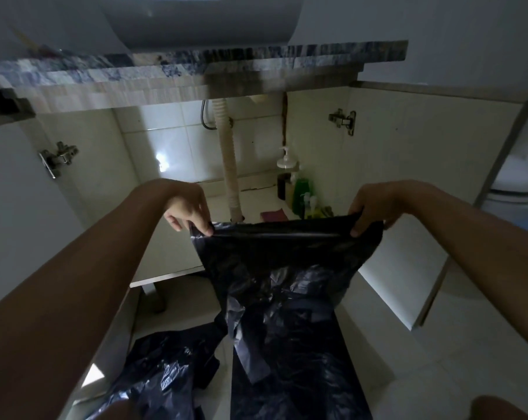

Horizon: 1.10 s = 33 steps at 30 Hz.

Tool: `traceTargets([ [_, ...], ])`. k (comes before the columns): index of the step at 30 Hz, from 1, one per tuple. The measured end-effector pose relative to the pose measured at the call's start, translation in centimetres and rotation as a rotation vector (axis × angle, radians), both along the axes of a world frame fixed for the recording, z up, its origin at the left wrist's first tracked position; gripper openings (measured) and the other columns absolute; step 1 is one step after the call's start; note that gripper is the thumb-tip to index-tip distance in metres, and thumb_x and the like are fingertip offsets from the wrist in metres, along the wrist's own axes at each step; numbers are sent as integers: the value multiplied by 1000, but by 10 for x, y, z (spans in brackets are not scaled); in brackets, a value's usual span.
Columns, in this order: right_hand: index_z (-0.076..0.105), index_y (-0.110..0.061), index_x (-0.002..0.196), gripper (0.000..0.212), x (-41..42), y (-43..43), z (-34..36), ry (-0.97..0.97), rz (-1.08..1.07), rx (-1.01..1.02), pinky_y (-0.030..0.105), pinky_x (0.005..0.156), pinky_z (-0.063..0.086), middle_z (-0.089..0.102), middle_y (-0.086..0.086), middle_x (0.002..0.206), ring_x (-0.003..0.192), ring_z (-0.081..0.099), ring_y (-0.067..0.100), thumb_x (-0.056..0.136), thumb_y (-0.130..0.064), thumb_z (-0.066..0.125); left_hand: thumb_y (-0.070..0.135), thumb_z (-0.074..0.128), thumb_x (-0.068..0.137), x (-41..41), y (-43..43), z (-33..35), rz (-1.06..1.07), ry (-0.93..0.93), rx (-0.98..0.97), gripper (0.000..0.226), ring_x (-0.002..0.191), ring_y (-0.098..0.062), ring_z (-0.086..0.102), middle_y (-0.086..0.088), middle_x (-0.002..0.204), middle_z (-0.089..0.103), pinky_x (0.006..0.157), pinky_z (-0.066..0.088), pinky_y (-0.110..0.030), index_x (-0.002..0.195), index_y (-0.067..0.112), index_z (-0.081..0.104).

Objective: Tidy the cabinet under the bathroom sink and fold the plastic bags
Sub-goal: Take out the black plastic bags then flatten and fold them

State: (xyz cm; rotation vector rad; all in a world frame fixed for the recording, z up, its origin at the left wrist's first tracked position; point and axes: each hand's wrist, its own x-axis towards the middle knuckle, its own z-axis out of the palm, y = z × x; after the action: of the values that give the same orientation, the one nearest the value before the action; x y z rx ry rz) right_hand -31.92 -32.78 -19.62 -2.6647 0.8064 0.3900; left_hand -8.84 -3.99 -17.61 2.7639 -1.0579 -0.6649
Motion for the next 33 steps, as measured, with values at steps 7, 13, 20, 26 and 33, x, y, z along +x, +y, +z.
traceTargets([
  [7, 76, -18, 108, 29, 20, -17, -12, -68, 3, -111, 35, 79, 56, 64, -2, 93, 94, 60, 23, 80, -25, 82, 26, 84, 77, 14, -19, -9, 31, -56, 63, 25, 92, -20, 67, -4, 103, 71, 74, 60, -32, 99, 16, 77],
  [13, 76, -28, 111, 23, 31, -27, -39, -562, -239, -241, 30, 72, 55, 72, 3, 103, 85, 65, 21, 89, -28, 69, 32, 76, 82, 32, -46, -20, 131, -510, -328, 21, 89, -25, 66, -5, 102, 72, 74, 56, -35, 103, 26, 76],
  [20, 74, -20, 116, 26, 10, -23, -24, -1052, -124, -224, 28, 85, 53, 73, 4, 111, 93, 65, 15, 94, -18, 60, 27, 65, 84, 15, -39, -16, 183, -727, -801, 22, 85, -26, 69, -5, 97, 75, 74, 57, -36, 103, 24, 78],
  [26, 72, -8, 87, 15, -39, -18, -32, -804, -186, 425, 20, 65, 53, 68, 10, 81, 71, 65, 12, 93, -5, 59, 24, 67, 89, -26, 1, -24, 0, -226, -600, 13, 91, -18, 60, 3, 92, 67, 75, 42, -29, 94, 14, 73],
  [33, 67, -7, 102, 42, -61, -7, -96, 113, -279, 569, 43, 95, 52, 69, 14, 104, 100, 66, 29, 64, -25, 65, 14, 70, 86, -55, 17, -79, 19, 477, 152, 23, 106, -21, 59, -3, 115, 63, 94, 54, -40, 108, 17, 68],
])
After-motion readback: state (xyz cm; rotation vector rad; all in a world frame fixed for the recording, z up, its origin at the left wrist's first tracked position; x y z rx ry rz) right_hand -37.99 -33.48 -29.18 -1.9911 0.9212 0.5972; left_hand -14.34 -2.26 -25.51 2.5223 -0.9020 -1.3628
